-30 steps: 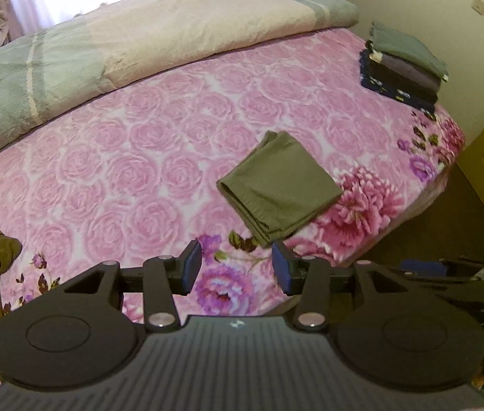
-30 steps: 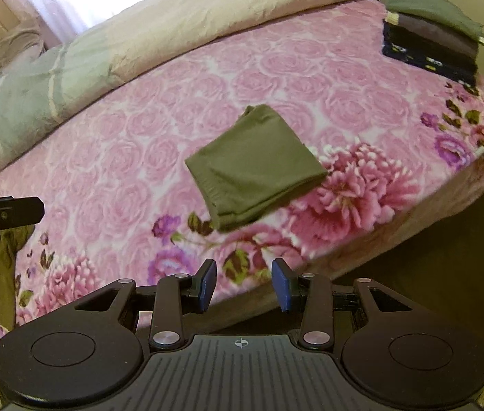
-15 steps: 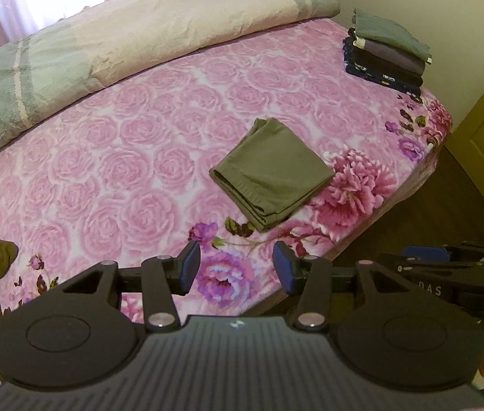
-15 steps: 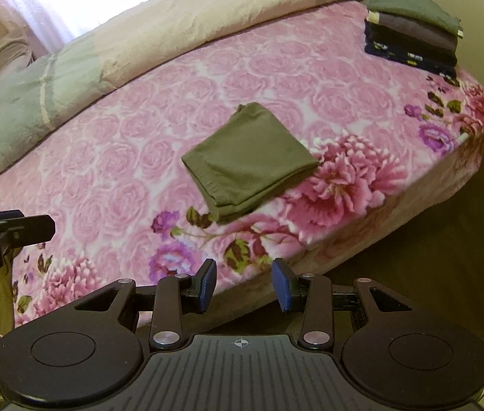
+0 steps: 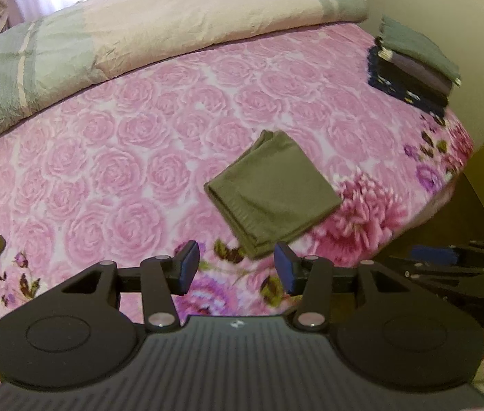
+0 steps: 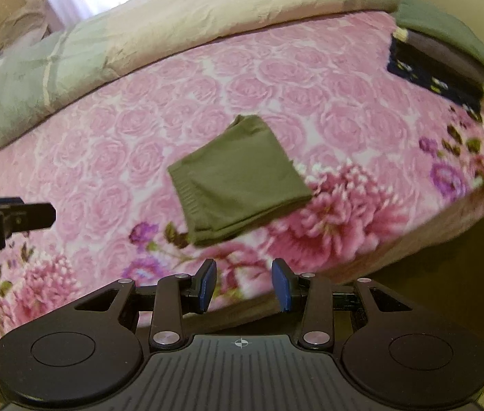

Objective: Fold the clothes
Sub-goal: 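Move both open grippers toward the folded pants on the bed, then grasp the folded pants edge with the left gripper while the right gripper grasps beside it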

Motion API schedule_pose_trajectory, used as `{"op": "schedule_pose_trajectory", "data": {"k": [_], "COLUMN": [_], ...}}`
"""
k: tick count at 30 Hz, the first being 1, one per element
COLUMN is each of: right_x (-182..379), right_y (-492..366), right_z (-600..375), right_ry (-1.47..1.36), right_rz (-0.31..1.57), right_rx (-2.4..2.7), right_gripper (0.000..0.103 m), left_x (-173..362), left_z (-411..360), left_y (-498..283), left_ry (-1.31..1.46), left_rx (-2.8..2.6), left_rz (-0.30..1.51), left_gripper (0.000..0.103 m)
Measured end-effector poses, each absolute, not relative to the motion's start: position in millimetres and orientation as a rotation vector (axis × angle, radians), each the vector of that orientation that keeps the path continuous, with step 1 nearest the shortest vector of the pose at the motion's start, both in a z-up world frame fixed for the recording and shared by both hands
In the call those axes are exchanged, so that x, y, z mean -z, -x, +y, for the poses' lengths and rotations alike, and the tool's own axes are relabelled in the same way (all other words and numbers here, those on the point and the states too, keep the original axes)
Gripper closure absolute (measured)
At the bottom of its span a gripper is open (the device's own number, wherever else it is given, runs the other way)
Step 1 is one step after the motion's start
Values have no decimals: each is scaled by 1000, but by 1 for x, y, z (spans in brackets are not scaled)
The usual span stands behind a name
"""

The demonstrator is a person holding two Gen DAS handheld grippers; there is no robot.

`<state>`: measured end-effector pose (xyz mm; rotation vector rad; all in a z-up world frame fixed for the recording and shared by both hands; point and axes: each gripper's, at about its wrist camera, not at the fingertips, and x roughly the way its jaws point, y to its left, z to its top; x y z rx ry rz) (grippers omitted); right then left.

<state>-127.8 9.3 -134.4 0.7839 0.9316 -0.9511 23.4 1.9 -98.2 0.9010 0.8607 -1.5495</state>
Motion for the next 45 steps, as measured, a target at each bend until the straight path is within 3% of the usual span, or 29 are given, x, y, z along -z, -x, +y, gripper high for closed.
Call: {"op": "schedule_pose_trajectory", "data": {"k": [12,32,45], "right_x": [146,198,283], "right_y": [162,157,159], "right_z": [-105,-147,-184], "right_ry": [-664,-620,-798], "right_rz": [1056,1191,1208], "right_rx": [756,451,482], "right_gripper": [63,63,62], "left_x": [115,165,278], "left_z": [-57,-29,-57], "left_y": [49,24,-39], "left_ry": [-813,-586,-379], "left_rx": [1369,1039,1046], "left_rz": [998,1230,1389], "left_gripper": [55,55,52]}}
